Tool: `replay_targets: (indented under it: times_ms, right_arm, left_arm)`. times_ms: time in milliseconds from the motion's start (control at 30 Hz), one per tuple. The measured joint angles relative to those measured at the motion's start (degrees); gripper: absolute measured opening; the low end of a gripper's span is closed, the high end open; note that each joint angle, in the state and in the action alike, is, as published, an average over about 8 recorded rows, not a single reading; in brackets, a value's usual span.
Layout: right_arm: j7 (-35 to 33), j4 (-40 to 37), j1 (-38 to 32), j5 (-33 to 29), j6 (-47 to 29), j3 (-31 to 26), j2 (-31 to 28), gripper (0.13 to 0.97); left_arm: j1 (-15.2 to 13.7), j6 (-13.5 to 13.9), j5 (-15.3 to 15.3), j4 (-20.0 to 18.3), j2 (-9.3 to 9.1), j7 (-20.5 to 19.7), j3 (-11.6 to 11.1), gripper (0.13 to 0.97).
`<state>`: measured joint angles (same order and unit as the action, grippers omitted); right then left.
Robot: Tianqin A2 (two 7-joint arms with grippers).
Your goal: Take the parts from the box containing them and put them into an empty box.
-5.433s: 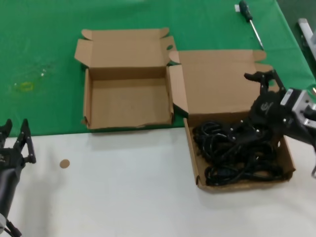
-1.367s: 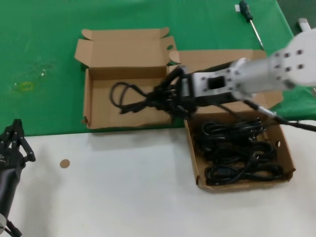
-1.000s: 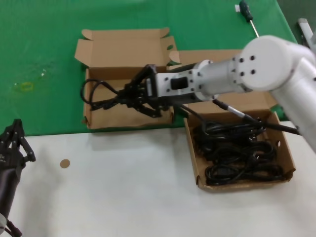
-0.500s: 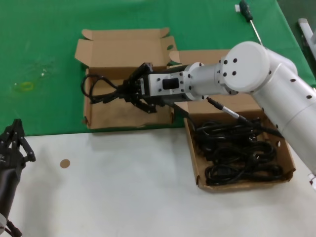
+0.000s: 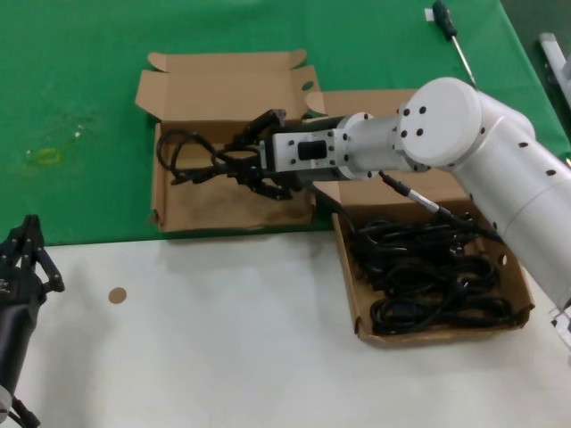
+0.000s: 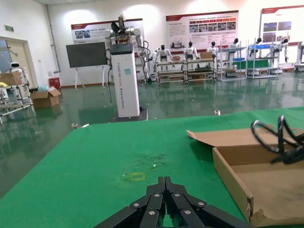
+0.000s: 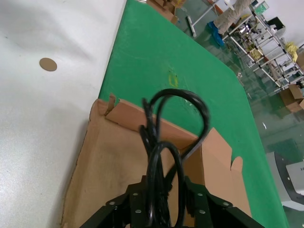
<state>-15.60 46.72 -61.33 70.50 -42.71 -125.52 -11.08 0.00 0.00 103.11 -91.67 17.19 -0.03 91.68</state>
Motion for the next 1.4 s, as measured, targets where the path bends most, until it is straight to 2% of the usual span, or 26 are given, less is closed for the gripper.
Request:
replay_targets:
  times_ms: [167, 467, 1033, 1167, 1400]
  right_arm:
    - [-0.1, -0.3, -0.2, -0.1, 0.3, 0.0, 0.2, 0.285]
    - [0.5, 0.6, -0.5, -0.3, 0.3, -0.1, 0.3, 0.408]
    - [3.6, 7.4, -0.2, -0.5, -1.9, 0.4, -2.4, 0.795]
    - [3.8, 7.8, 0.5, -0.1, -1.4, 0.8, -2.4, 0.795]
    - [4.5, 10.2, 4.4, 2.0, 1.4, 2.8, -2.7, 0.901]
  left_arm:
    - [0.0, 0.0, 0.0, 0.0, 0.00, 0.0, 0.0, 0.152]
    - [0.0, 0.0, 0.0, 0.0, 0.00, 0.0, 0.0, 0.152]
    - [0.0, 0.0, 0.0, 0.0, 0.00, 0.0, 0.0, 0.154]
    - [0.0, 0.0, 0.0, 0.0, 0.00, 0.0, 0.0, 0.157]
    - [0.0, 0.0, 0.0, 0.0, 0.00, 0.0, 0.0, 0.193]
